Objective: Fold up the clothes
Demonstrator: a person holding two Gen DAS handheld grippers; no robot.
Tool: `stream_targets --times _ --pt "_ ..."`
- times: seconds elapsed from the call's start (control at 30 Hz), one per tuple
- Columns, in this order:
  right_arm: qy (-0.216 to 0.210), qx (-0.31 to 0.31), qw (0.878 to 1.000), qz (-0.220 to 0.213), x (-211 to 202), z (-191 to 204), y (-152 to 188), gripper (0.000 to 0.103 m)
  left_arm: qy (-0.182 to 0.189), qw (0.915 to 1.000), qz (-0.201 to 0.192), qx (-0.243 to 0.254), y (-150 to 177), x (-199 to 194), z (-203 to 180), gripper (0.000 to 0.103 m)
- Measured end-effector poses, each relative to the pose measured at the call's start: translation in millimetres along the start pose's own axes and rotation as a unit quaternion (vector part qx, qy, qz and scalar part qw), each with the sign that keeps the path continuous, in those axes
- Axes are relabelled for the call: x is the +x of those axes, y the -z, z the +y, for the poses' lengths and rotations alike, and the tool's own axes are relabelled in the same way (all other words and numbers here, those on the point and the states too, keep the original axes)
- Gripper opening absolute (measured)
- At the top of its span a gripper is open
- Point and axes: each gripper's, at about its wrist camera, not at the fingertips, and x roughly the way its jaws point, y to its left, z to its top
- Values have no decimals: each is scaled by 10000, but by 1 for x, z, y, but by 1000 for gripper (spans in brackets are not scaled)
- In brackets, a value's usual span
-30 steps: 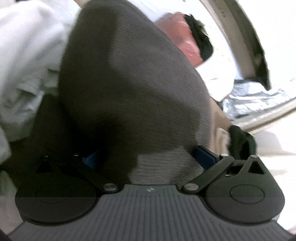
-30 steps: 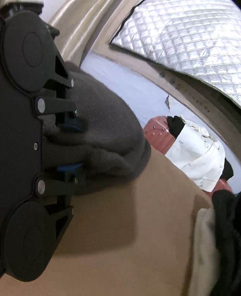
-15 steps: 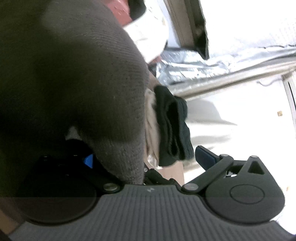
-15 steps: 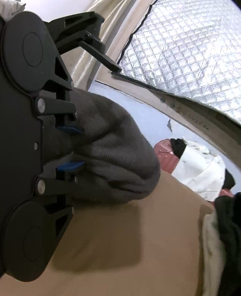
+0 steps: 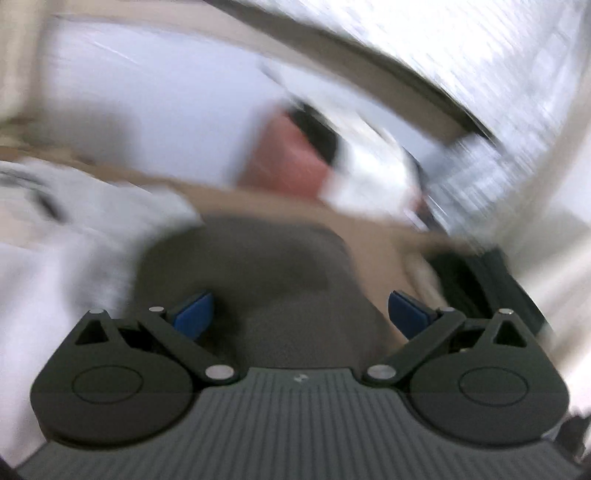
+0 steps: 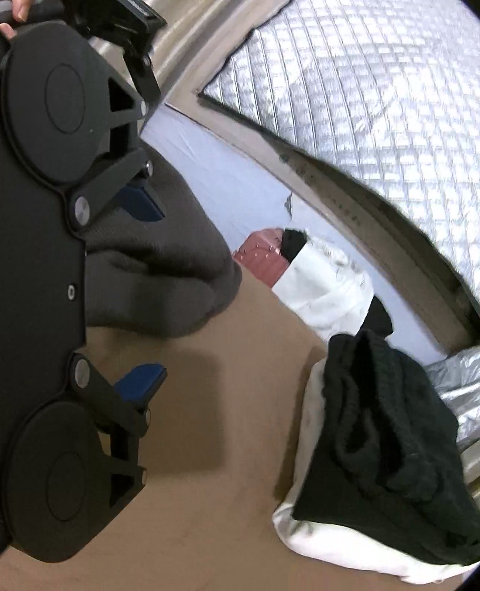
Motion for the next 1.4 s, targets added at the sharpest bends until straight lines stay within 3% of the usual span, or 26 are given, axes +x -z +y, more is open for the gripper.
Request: stream_targets --times 0.07,0.17,0.3,0.37,0.4,0.43,0.57,0.77,0.83,0.93,1.13,1.2,1.4 --pt "-11 688 9974 204 28 -18 -5 91 -110 9993 -148 -315 -8 -3 25 103" --pt "-317 1607 9854 469 72 -41 -10 91 211 9965 418 -694 -13 33 47 103" --pt "-499 1329 9876 669 108 -23 -7 92 476 9881 1321 -634 18 109 54 103" --pt "-617 1091 9889 801 124 -10 -4 80 638 9827 1629 -603 34 136 46 103" --pt "-676 971 9892 867 132 -3 -2 62 669 9828 1625 -572 39 139 42 103" --pt "-847 1130 9855 937 140 -2 1 60 750 9824 1602 -600 41 138 40 103" --pt "-1020 953 9854 977 133 5 2 51 1591 9700 1476 -1093 35 125 53 102" --pt "-1544 835 9780 1124 101 18 5 50 2049 9633 1568 -742 36 120 34 103" --pt "-1702 997 9738 1133 86 19 7 49 2271 9573 1679 -614 40 113 29 103" --pt "-1631 1140 9751 979 55 13 11 49 2863 9356 1943 -699 52 94 26 103" --pt "-1182 1152 9855 390 -27 -9 15 50 4028 8799 2477 -460 78 64 -24 103" --pt "-1299 1363 9819 218 -55 -20 17 50 4284 8601 2766 -118 93 51 -49 103" --pt "-1623 1687 9705 -572 -167 -47 20 50 4770 8117 3328 535 135 9 -126 103"
